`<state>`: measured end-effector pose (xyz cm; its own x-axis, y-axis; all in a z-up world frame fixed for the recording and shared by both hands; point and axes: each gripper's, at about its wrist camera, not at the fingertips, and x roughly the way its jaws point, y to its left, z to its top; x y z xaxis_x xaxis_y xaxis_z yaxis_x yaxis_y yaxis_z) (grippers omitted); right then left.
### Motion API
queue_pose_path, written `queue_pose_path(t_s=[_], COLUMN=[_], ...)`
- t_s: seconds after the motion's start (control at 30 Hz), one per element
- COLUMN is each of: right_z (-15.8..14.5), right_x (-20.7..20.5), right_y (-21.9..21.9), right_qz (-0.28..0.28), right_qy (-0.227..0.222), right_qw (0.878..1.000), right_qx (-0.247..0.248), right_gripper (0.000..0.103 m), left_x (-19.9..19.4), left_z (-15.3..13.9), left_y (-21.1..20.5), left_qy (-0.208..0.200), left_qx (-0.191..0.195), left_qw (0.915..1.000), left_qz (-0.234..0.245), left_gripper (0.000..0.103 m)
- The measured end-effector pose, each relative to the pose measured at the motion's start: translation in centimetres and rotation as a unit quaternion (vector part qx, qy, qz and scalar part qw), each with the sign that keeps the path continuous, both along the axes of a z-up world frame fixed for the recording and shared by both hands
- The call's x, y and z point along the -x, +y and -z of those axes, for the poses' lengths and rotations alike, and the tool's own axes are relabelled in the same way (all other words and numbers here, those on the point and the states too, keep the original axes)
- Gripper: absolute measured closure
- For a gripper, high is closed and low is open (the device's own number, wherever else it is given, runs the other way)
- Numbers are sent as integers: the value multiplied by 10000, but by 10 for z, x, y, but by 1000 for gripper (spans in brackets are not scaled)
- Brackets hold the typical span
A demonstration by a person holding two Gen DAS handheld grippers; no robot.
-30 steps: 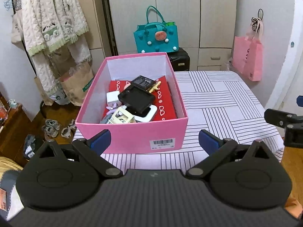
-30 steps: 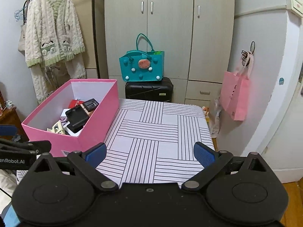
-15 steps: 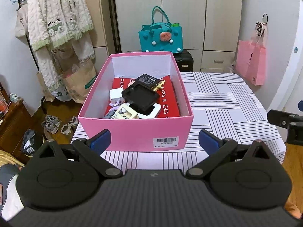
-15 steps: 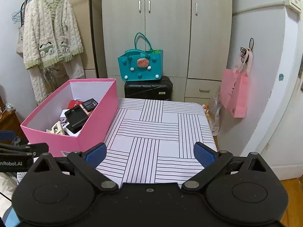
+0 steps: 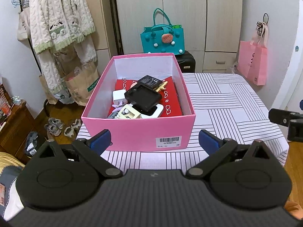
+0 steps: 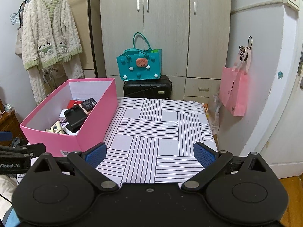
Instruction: Organize rigid objects
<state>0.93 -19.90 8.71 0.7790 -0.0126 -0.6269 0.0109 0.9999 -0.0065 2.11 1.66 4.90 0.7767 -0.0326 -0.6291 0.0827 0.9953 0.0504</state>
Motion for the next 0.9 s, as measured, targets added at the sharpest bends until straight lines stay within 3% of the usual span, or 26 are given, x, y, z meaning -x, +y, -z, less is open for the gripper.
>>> queue_pose_path(t_s=[0.9], right_z=[-2], right_x=[5], right_y=[-1], right_qz=[-7], right_qy=[-29], right_qw=[10000], right_qx=[18], right_gripper=[3], left_x=[4], left_z=[-2], left_y=[-3], left_qy=[-78], left_qx=[-93], left_qw=[9999], left_qz=[25], left_gripper=[0])
